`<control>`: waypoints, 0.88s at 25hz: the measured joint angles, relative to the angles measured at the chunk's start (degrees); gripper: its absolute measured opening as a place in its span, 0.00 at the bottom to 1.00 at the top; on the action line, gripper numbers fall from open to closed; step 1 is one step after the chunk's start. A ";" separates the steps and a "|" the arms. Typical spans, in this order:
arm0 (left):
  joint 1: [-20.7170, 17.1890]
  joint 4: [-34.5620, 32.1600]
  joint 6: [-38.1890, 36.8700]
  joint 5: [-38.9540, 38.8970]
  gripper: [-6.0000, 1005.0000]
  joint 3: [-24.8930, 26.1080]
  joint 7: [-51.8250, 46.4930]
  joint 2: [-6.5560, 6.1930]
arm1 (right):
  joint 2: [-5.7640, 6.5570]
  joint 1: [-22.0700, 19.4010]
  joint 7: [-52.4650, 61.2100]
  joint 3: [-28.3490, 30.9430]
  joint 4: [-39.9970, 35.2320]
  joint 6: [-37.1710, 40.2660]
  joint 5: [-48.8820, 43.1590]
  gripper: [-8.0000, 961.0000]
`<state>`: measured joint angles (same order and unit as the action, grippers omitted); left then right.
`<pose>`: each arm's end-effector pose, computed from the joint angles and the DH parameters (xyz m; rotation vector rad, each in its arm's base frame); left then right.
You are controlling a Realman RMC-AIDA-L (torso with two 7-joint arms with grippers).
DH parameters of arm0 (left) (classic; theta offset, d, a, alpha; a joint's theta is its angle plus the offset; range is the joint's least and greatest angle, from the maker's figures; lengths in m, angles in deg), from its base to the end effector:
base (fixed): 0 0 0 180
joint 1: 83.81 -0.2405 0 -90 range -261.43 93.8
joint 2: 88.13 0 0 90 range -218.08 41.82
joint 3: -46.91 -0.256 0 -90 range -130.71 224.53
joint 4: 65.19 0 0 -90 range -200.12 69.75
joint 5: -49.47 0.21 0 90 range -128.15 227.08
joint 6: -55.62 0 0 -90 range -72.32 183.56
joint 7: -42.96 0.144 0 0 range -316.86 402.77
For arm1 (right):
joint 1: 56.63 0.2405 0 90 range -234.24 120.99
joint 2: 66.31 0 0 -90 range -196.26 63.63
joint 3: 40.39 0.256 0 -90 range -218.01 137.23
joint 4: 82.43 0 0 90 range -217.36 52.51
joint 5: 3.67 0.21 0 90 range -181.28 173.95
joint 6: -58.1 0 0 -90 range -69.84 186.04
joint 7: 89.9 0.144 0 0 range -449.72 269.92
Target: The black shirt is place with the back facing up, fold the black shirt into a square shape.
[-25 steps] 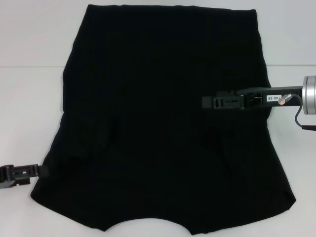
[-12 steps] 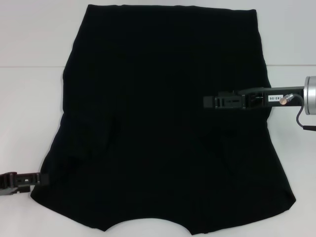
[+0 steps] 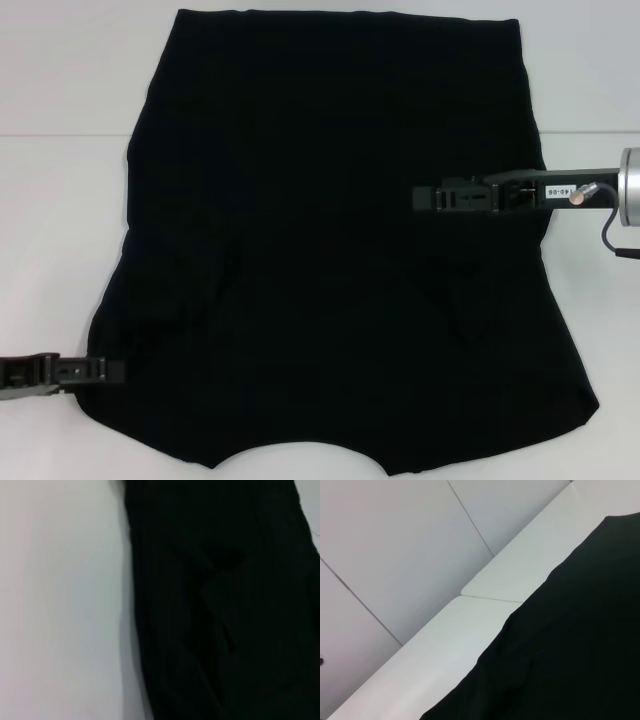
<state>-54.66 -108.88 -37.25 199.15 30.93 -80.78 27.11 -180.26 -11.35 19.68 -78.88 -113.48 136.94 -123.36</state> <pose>-0.3556 0.2941 0.0579 -2.1721 -1.8375 -0.3259 0.2151 0.4092 0.0143 -2.5939 1.1507 0.6286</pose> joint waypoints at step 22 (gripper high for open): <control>0.42 0.16 3.42 0.10 0.51 0.06 0.15 -0.13 | 0.31 -0.27 0.02 -0.01 -0.52 0.83 0.50 0.89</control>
<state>-54.24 -108.72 -33.83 199.25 30.99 -80.63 26.99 -179.94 -11.63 19.70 -78.89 -114.00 137.77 -122.86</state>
